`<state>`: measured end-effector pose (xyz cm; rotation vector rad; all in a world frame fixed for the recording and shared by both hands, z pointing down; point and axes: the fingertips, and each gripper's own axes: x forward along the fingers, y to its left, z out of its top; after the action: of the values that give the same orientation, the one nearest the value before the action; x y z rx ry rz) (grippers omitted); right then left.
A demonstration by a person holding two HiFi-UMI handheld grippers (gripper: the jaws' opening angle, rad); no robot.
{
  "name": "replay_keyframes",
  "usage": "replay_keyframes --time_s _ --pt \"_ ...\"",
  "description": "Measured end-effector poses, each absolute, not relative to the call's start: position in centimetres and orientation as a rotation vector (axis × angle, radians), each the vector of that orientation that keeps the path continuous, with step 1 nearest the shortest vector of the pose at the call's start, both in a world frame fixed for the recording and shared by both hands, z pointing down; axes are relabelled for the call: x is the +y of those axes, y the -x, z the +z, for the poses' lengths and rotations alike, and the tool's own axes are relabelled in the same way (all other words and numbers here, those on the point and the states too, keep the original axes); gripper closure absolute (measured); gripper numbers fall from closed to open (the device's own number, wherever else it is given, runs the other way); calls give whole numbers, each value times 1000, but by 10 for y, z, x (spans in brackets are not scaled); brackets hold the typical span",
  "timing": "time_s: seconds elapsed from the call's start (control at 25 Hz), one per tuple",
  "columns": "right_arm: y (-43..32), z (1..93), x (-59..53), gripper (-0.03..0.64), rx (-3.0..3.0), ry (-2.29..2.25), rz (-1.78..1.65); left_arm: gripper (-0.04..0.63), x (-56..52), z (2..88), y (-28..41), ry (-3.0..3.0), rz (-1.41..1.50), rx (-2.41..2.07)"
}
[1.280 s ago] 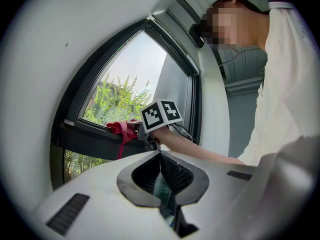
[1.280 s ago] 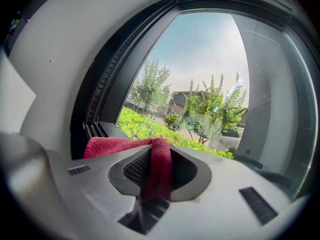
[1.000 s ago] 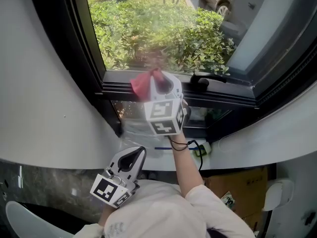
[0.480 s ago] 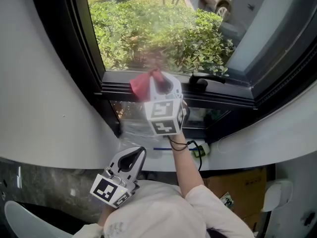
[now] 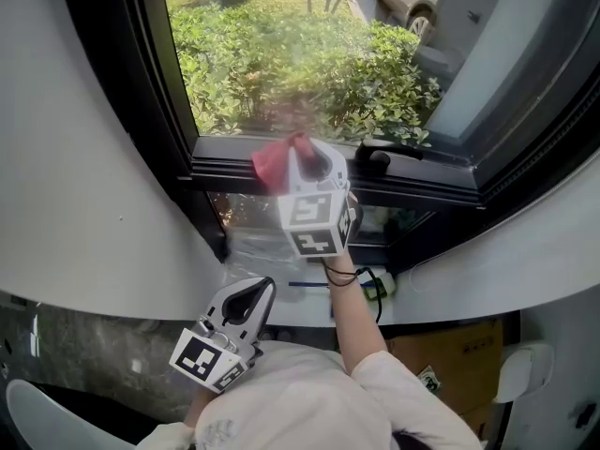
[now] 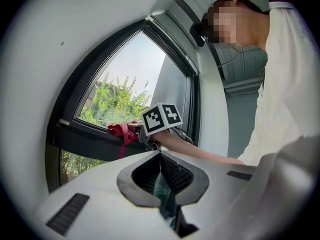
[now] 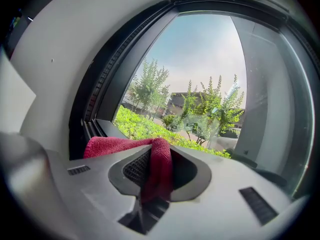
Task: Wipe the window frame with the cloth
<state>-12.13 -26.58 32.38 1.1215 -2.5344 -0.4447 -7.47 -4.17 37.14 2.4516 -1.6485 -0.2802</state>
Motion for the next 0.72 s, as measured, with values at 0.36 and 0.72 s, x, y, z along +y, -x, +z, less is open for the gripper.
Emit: replay_keyframes --time_s 0.36,0.72 --pt "110 320 -269 526 -2535 -1138 -449 584 -43 370 66 -2459 -280 -1642" --pt "100 320 -273 526 -2538 -1158 -429 584 -41 369 63 -2463 -263 -1639"
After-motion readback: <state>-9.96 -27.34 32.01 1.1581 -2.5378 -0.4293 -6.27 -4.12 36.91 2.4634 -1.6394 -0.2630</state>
